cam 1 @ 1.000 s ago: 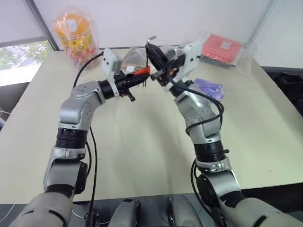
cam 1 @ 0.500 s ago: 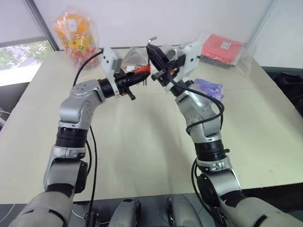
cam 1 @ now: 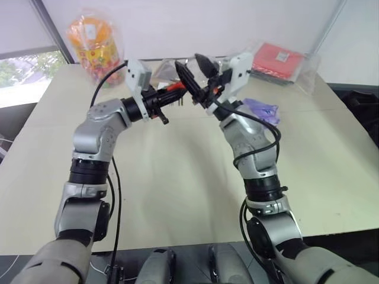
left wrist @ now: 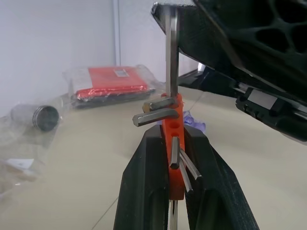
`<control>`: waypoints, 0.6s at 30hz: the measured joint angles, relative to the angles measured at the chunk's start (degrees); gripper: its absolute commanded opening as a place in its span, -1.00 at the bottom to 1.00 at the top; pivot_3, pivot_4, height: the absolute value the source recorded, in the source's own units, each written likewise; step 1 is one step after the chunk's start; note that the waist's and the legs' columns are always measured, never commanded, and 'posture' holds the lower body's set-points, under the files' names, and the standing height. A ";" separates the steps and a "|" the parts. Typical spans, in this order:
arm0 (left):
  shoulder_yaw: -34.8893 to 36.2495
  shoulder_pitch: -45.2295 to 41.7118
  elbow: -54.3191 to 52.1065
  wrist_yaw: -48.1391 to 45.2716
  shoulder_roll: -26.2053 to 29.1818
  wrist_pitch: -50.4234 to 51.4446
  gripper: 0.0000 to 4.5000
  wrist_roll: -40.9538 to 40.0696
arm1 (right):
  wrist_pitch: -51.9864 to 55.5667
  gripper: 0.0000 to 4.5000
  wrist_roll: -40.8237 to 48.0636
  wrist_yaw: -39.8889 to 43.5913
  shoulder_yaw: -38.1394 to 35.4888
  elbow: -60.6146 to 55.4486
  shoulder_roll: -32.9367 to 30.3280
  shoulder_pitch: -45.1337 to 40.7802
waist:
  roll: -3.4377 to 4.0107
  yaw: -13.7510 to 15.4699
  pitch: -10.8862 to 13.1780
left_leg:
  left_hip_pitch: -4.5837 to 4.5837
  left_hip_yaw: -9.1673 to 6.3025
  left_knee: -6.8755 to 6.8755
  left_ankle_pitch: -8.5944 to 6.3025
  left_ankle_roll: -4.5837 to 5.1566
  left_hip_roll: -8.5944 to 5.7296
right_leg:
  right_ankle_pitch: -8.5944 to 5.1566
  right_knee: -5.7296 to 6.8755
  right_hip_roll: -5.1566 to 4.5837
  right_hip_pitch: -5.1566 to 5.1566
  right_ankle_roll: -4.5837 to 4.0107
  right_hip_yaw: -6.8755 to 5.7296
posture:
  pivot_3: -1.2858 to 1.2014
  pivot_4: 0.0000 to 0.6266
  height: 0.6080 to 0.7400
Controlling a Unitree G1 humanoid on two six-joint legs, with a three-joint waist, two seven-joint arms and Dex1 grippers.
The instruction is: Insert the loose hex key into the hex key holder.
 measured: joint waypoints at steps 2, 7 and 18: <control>0.02 0.00 -0.23 0.07 -0.41 0.00 -1.00 -0.02 | 1.62 0.45 0.68 0.71 -0.19 -2.47 -2.35 2.04 | 0.00 0.30 0.00 | -0.01 -0.07 0.01 0.00 0.00 -0.03 | 0.00 0.00 0.00 0.04 0.00 -0.01 | 0.03 -0.52 1.00; 0.56 0.20 -1.80 0.48 -0.65 0.53 -1.00 -0.17 | 11.82 0.45 7.42 7.44 -4.49 -13.48 -16.18 11.90 | 0.00 0.68 0.00 | -0.06 -0.04 0.04 -0.01 0.02 -0.13 | 0.03 -0.12 -0.02 0.07 0.05 -0.01 | 0.03 -0.52 1.00; -1.33 4.49 -5.81 -0.04 -3.26 5.11 -1.00 -2.60 | 20.71 0.45 15.78 22.98 -6.56 -23.67 -33.91 16.09 | 0.00 0.44 0.01 | 0.00 0.02 0.02 -0.03 0.06 0.02 | 0.03 -0.11 0.00 0.10 0.05 0.02 | 0.03 -0.52 1.00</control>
